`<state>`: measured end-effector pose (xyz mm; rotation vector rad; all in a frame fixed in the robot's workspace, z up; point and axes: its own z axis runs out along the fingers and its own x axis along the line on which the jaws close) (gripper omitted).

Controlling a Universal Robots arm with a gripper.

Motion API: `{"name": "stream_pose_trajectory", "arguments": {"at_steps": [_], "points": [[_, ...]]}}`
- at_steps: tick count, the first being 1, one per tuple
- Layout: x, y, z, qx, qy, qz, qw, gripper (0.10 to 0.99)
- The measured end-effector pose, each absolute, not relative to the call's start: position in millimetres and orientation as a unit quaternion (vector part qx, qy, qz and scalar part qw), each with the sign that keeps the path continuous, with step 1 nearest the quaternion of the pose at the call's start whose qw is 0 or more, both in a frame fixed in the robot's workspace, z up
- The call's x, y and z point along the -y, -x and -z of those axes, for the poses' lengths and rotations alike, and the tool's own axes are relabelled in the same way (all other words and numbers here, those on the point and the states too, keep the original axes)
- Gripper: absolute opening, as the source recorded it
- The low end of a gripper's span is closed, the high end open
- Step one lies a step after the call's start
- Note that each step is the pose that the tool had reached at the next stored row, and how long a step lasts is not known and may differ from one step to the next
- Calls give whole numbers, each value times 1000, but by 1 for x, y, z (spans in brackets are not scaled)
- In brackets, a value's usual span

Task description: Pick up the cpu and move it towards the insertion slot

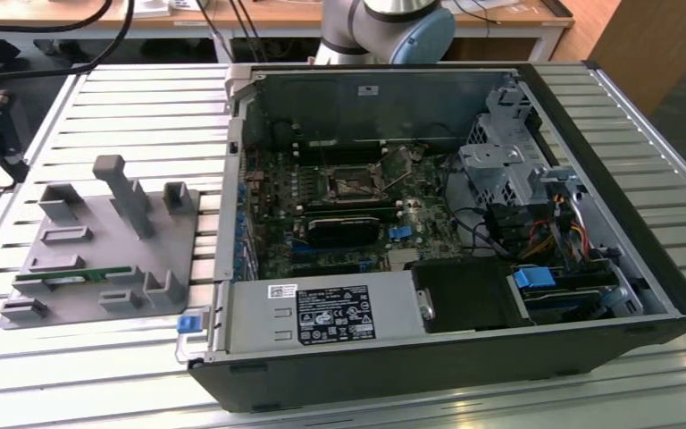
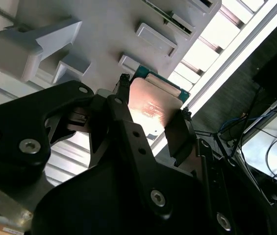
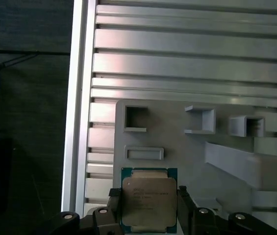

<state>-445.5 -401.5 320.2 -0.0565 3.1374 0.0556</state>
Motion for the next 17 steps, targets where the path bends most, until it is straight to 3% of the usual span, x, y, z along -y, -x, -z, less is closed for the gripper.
{"name": "stream_pose_trajectory", "arguments": {"at_steps": [17], "points": [[401,446,-345,-1000,18,-17,2,537]]}}
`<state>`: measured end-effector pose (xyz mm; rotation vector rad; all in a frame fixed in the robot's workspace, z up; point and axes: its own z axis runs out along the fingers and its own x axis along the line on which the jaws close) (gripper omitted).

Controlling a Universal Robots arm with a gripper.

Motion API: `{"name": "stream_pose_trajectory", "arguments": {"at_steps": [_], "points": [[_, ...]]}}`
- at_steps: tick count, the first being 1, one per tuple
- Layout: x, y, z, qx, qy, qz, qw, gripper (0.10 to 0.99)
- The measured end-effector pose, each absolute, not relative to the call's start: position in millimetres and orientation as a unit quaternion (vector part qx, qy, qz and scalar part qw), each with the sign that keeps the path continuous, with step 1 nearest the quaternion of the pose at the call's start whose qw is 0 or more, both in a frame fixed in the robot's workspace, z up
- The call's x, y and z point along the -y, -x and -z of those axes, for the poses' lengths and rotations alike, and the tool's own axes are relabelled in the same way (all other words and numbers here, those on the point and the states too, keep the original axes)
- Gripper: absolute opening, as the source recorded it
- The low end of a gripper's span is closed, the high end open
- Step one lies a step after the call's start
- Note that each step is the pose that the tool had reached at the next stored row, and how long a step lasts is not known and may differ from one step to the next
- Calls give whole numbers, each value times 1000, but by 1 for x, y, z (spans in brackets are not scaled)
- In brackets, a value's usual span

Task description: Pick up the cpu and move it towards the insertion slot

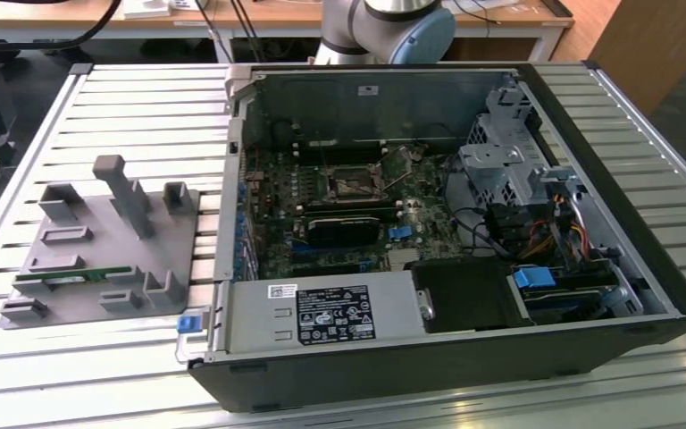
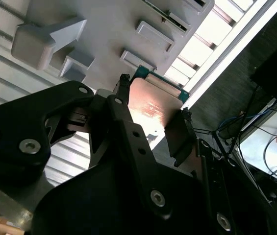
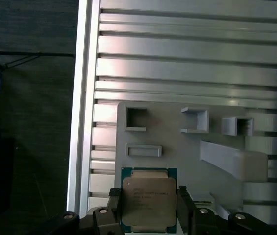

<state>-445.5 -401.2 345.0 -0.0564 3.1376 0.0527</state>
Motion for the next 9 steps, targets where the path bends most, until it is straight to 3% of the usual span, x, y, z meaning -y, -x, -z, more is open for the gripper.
{"name": "stream_pose_trajectory", "arguments": {"at_steps": [9], "points": [[401,446,-364,-1000,18,-17,2,537]]}}
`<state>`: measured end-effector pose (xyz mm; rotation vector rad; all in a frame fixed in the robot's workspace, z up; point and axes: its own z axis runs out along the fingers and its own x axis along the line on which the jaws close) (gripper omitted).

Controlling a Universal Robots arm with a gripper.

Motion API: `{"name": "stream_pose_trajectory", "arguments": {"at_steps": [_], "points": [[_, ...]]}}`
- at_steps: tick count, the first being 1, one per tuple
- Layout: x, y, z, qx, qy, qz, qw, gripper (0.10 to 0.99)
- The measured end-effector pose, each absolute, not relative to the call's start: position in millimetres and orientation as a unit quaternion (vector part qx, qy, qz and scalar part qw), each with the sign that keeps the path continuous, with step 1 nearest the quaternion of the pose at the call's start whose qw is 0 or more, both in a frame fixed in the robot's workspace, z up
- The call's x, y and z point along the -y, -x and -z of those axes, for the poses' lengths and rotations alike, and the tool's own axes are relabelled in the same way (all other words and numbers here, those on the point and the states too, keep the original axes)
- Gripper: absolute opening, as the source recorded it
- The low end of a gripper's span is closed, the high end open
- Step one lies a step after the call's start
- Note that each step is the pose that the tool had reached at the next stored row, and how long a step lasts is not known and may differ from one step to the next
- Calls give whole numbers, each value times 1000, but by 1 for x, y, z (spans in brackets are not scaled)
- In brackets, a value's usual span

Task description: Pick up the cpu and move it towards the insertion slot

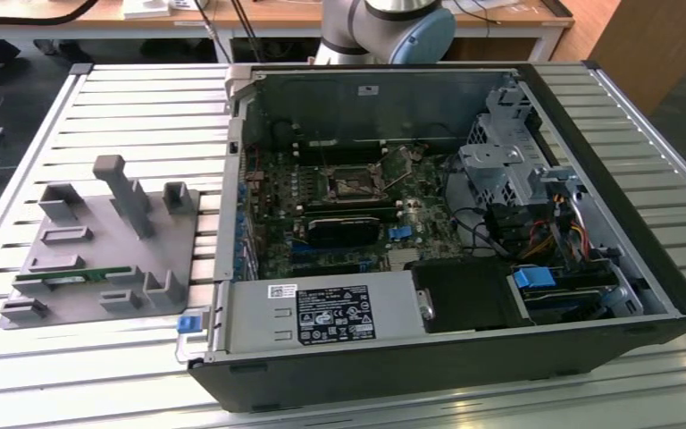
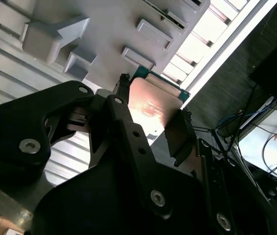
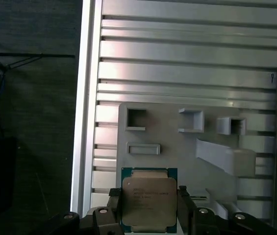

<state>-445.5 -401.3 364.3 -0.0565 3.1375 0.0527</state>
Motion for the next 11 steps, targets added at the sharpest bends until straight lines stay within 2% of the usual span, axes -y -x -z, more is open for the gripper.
{"name": "stream_pose_trajectory", "arguments": {"at_steps": [11], "points": [[401,446,-380,-1000,18,-17,2,537]]}}
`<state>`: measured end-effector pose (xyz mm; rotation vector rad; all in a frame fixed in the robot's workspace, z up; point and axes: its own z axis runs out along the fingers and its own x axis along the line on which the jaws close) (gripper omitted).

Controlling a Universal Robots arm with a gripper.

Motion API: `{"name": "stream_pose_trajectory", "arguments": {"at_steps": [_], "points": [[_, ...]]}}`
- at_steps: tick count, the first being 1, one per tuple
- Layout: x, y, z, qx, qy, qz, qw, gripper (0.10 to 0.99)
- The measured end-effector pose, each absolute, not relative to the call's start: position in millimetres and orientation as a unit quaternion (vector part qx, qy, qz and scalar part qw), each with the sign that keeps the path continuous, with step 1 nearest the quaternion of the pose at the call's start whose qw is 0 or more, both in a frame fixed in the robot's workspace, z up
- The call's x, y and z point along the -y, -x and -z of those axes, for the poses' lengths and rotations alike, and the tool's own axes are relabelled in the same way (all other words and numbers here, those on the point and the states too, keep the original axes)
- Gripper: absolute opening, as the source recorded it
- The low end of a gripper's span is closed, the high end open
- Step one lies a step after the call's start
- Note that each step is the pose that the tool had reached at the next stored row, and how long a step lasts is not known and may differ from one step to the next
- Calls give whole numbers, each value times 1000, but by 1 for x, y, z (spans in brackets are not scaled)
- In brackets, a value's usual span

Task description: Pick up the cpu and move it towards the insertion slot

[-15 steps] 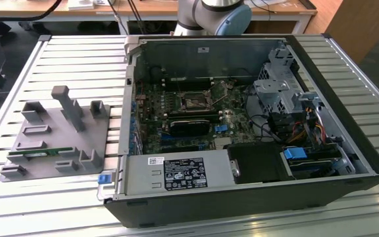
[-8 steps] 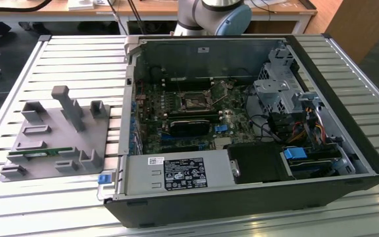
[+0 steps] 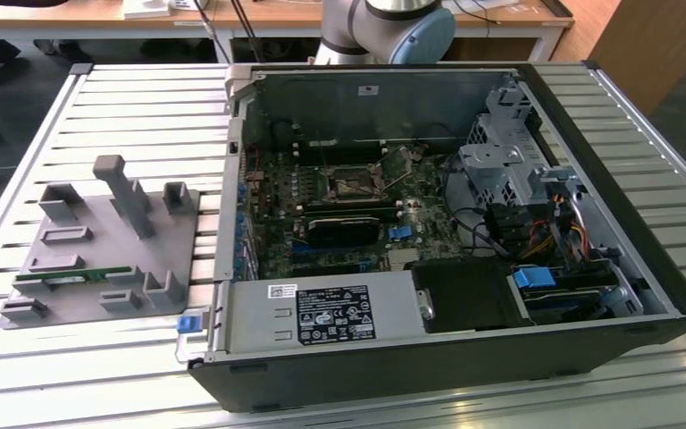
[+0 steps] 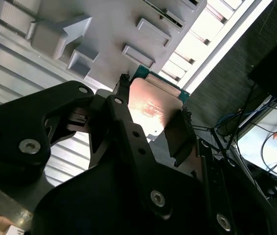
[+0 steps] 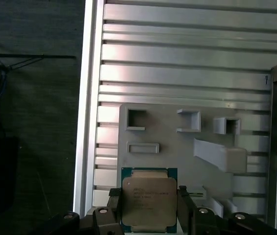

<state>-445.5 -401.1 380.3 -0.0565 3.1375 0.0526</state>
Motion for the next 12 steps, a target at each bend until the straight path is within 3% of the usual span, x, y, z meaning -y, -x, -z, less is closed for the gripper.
{"name": "stream_pose_trajectory", "arguments": {"at_steps": [12], "points": [[401,446,-399,-1000,18,-17,2,537]]}}
